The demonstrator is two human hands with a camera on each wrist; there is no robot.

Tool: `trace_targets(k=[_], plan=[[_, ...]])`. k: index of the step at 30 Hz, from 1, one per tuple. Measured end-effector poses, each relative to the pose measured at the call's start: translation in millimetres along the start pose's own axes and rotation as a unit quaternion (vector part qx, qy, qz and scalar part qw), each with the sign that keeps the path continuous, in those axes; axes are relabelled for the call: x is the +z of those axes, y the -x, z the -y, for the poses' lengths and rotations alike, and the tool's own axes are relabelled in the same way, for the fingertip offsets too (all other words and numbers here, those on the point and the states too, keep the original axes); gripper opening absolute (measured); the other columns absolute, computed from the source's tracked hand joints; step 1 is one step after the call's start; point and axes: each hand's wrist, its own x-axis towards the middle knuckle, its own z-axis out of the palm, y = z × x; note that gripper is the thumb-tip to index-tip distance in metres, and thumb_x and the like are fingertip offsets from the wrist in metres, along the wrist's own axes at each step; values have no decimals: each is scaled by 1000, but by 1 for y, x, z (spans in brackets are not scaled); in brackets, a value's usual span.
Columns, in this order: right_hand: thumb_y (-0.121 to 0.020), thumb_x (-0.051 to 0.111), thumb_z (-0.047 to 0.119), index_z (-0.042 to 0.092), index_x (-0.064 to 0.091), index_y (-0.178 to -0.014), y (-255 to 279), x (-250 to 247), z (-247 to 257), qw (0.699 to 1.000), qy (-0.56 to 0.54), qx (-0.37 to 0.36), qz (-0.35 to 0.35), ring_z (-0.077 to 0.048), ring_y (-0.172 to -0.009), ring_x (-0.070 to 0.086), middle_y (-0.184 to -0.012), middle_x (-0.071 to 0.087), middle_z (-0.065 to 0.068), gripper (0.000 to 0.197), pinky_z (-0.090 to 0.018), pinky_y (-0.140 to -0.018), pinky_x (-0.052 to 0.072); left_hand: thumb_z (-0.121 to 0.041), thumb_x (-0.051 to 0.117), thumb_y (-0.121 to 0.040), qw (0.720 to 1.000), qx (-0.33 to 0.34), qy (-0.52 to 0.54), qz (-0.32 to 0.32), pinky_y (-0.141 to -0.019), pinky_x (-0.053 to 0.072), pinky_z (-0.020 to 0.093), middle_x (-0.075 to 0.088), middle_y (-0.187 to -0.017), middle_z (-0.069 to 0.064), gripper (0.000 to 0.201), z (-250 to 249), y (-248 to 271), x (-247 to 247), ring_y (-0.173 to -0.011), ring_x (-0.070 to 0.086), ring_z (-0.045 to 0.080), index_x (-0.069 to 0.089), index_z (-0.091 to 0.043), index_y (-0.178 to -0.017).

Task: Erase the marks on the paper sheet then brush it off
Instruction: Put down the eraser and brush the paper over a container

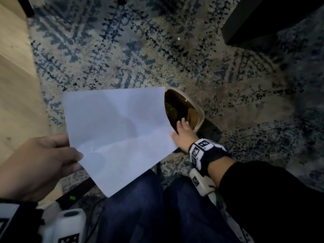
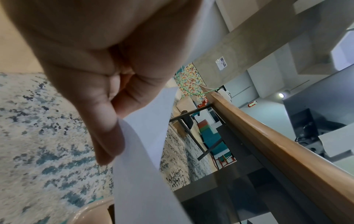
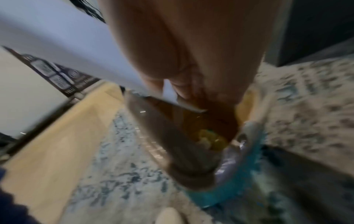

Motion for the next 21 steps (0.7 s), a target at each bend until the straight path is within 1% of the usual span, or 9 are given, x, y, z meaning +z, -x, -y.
trace_targets(k=[2, 4, 7, 9, 12, 14, 17, 19, 21], plan=[[-102, 31, 36, 10, -3, -151, 2, -5, -7, 999, 17, 3, -43, -20, -146, -11, -158, -17, -6, 65, -42, -118, -3, 14, 45, -77, 1000, -4, -6, 0, -65, 55, 28, 75, -68, -11, 39, 0, -2, 2, -67, 70, 10, 69, -16, -72], [-101, 33, 35, 16, -4, -151, 19, -3, 14, 989, -50, -122, -61, -18, -145, -15, -158, -19, -3, 66, -39, -117, -6, 14, 44, -77, 1000, -5, -17, 3, -66, 53, 30, 74, -65, -12, 43, -1, -4, 7, -63, 69, 7, 70, -19, -68], [-101, 35, 36, 25, -3, -151, 37, 15, 40, 949, -89, -301, -4, -10, -144, -14, -158, -14, 5, 63, -34, -118, -6, 15, 44, -76, 1000, -13, -18, 4, -63, 53, 28, 73, -60, -13, 49, -5, -6, 9, -57, 68, 5, 71, -22, -61], [-102, 33, 36, 21, -1, -151, 25, 19, 23, 966, -70, -249, 20, -13, -145, -10, -159, -11, 2, 62, -39, -119, -3, 16, 43, -77, 1000, -23, -5, 1, -59, 55, 27, 73, -58, -12, 47, -8, -7, 3, -56, 68, 6, 71, -19, -62], [-102, 29, 36, 11, -1, -152, 3, 6, -17, 1000, 13, -20, 8, -21, -147, -7, -159, -11, -6, 63, -45, -118, 2, 18, 40, -77, 1000, -30, 7, -1, -49, 55, 24, 72, -54, -10, 43, -9, -4, -4, -51, 67, 6, 66, -14, -65], [-102, 32, 32, 9, -2, -151, 4, -6, -20, 999, 29, -7, -40, -21, -146, -10, -159, -15, -8, 65, -41, -116, -2, 17, 40, -77, 999, -36, -2, 10, -47, 55, 22, 71, -53, -9, 45, -10, -4, -5, -51, 67, 6, 68, -14, -62], [-100, 35, 36, 15, -6, -151, 26, -11, 23, 976, -28, -193, -92, -10, -140, -20, -157, -18, -2, 69, -39, -116, -8, 17, 39, -78, 999, -41, -7, 29, -49, 54, 23, 72, -53, -9, 41, -11, -7, 1, -51, 67, 6, 64, -14, -69], [-100, 32, 42, 26, -11, -148, 44, -4, 58, 941, -26, -331, -61, -3, -135, -23, -157, -17, 4, 67, -38, -117, -8, 17, 41, -77, 998, -39, -22, 37, -57, 54, 27, 73, -58, -9, 39, -10, -8, 5, -55, 68, 7, 65, -13, -70], [-100, 29, 45, 32, -17, -142, 47, 6, 71, 924, 7, -383, -15, -3, -138, -20, -156, -18, 9, 63, -34, -115, -8, 17, 42, -76, 997, -39, -39, 46, -61, 54, 29, 74, -62, -9, 44, -11, -9, 8, -58, 69, 7, 70, -15, -66]])
